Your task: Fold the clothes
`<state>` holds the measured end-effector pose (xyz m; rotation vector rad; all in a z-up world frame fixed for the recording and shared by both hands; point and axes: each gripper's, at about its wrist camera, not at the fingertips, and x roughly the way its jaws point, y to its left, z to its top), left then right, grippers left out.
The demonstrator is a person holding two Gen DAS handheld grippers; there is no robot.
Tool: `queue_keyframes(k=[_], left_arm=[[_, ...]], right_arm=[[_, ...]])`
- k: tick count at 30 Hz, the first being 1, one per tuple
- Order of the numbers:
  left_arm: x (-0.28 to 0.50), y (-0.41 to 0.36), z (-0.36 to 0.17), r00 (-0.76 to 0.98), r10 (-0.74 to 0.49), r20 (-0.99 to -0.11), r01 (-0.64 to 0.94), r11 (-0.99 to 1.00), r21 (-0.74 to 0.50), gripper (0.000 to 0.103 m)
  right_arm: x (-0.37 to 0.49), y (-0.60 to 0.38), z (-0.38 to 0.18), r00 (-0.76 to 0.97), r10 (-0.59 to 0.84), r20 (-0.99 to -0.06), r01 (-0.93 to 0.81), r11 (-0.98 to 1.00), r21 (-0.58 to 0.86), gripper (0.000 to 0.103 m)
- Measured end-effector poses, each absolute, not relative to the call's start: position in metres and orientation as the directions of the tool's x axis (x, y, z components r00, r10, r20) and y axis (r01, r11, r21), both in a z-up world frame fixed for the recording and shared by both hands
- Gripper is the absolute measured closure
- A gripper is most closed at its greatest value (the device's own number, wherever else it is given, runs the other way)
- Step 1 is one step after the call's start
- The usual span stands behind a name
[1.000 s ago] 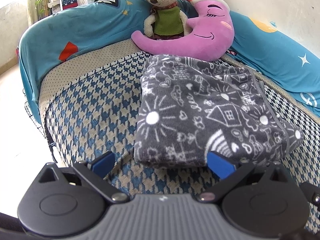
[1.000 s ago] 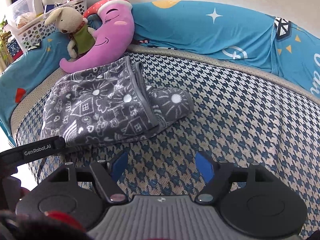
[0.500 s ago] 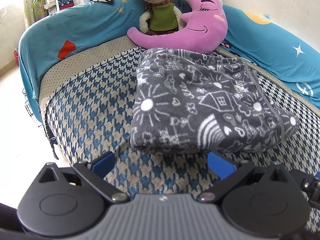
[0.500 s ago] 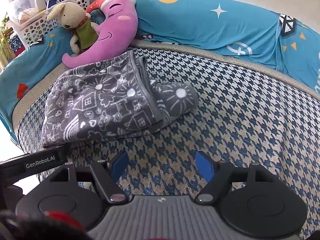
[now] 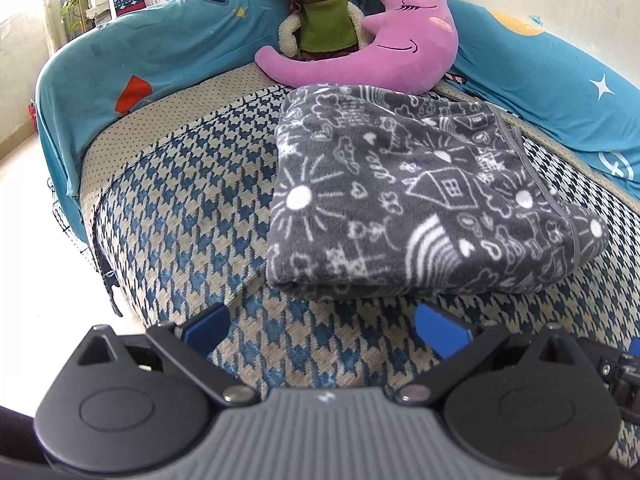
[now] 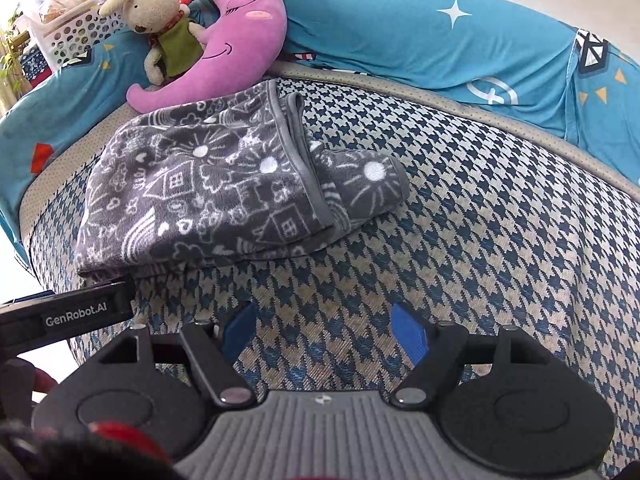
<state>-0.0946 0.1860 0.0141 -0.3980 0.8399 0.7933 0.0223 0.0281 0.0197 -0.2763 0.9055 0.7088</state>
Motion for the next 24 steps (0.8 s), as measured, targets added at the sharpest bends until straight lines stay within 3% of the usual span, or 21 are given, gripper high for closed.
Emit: queue_keyframes(k=[24], left_arm=[[-0.0961, 0.1855, 0.0137, 0.413, 0.472, -0.779, -0.761, 0.649, -0.010, 0.000]], right_arm=[[0.0205, 0.0312, 0.0210, 0.419, 0.445, -0.792, -0.681, 0.731, 0.050, 0.028]])
